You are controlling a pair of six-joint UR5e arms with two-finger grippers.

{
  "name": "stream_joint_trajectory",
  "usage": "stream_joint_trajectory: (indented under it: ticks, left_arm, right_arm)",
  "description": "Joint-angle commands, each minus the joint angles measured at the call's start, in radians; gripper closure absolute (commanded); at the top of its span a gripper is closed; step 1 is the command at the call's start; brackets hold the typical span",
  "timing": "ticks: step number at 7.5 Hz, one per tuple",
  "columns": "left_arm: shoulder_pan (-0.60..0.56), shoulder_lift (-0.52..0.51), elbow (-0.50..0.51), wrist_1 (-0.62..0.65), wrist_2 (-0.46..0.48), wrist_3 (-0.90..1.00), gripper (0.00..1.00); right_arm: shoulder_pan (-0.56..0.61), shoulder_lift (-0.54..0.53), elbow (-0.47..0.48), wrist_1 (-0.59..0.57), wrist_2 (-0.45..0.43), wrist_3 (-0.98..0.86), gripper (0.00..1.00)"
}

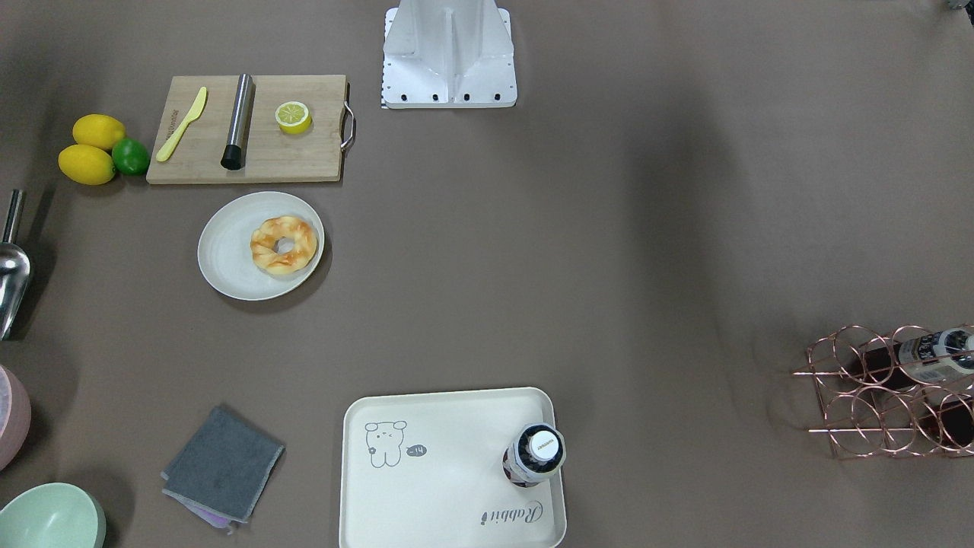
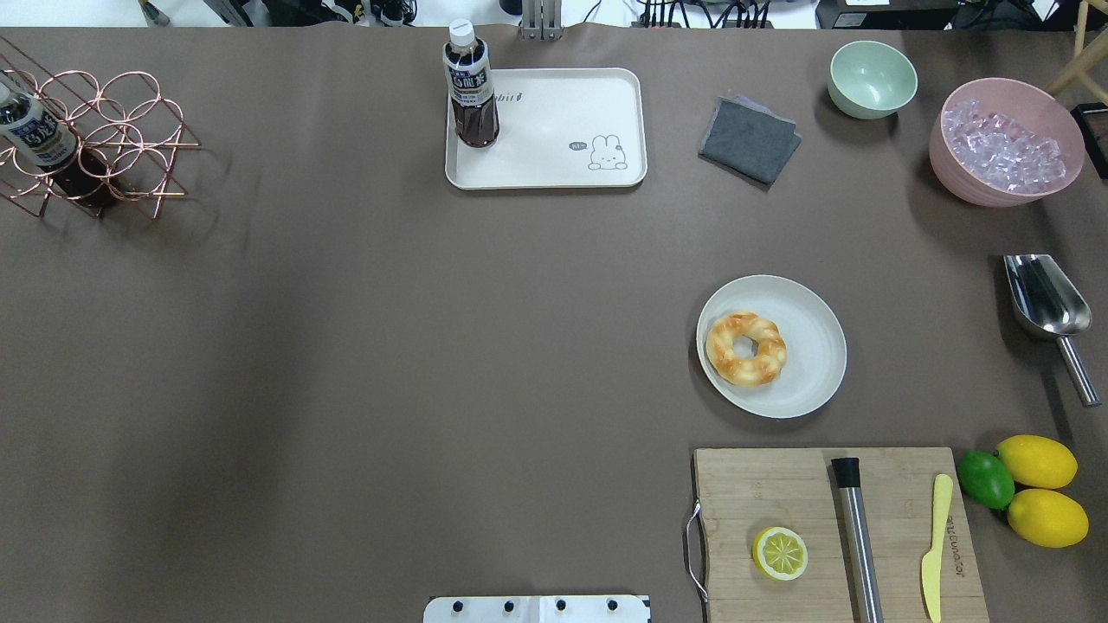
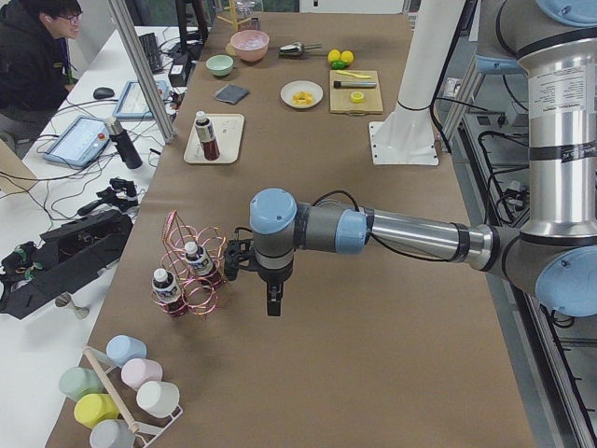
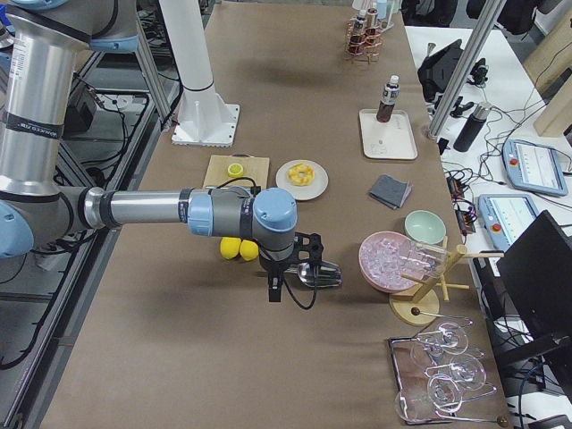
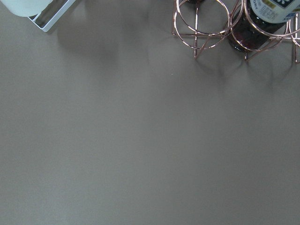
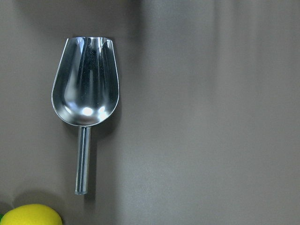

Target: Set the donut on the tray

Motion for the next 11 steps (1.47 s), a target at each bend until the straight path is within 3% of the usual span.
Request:
stream_joint_trajectory:
  ticks: [1, 7, 9, 11]
  left_arm:
    - [-0.003, 0.003, 0.001, 0.000, 0.000, 0.006, 0.02]
    - [-0.005, 0.010, 0.001, 0.000, 0.000, 0.000, 0.02]
    - [-0.011, 0.013, -0.010, 0.000, 0.000, 0.000, 0.02]
    - [-0.011, 0.013, -0.007, 0.000, 0.000, 0.000, 0.02]
  right_arm:
    - [0.000, 0.000, -0.001, -0.001, 0.001, 0.000, 0.00]
    - [-0.002, -0.001, 0.022, -0.005, 0.004, -0.002, 0.00]
    - [-0.020, 0.008, 0.031, -0.012, 0.064, 0.002, 0.00]
    - [-0.028, -0.014, 0.028, -0.005, 0.046, -0.003, 0.00]
